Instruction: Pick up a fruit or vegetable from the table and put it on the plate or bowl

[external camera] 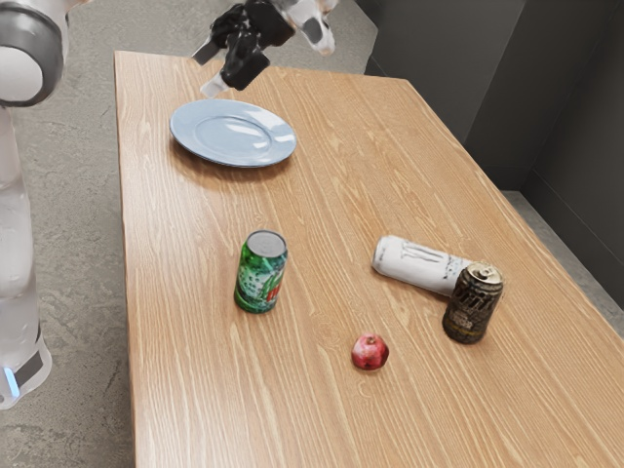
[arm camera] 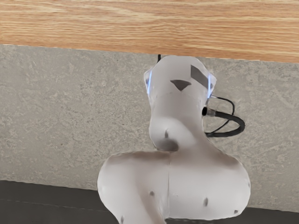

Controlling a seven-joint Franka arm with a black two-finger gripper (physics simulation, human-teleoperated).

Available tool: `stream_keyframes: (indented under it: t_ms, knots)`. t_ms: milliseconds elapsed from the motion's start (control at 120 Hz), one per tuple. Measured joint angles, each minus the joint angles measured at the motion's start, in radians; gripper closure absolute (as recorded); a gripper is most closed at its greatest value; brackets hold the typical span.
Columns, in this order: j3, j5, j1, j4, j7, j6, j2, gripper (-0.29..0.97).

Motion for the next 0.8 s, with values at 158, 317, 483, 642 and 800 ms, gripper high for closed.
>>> stream_keyframes:
  t_ms: [158,317,483,642,800]
  knots:
    - [-0.018,0.072,-0.094,-0.185,0.003,0.501,-0.026,0.00]
    - [-0.075,0.055,-0.094,-0.146,0.000,0.775,0.092,0.00]
    - [-0.116,0.013,-0.168,0.015,-0.018,0.857,0.263,0.00]
    - [-0.115,-0.045,-0.173,0.021,-0.034,0.907,0.343,0.00]
    - [-0.116,-0.072,-0.172,0.022,-0.047,0.946,0.384,0.00]
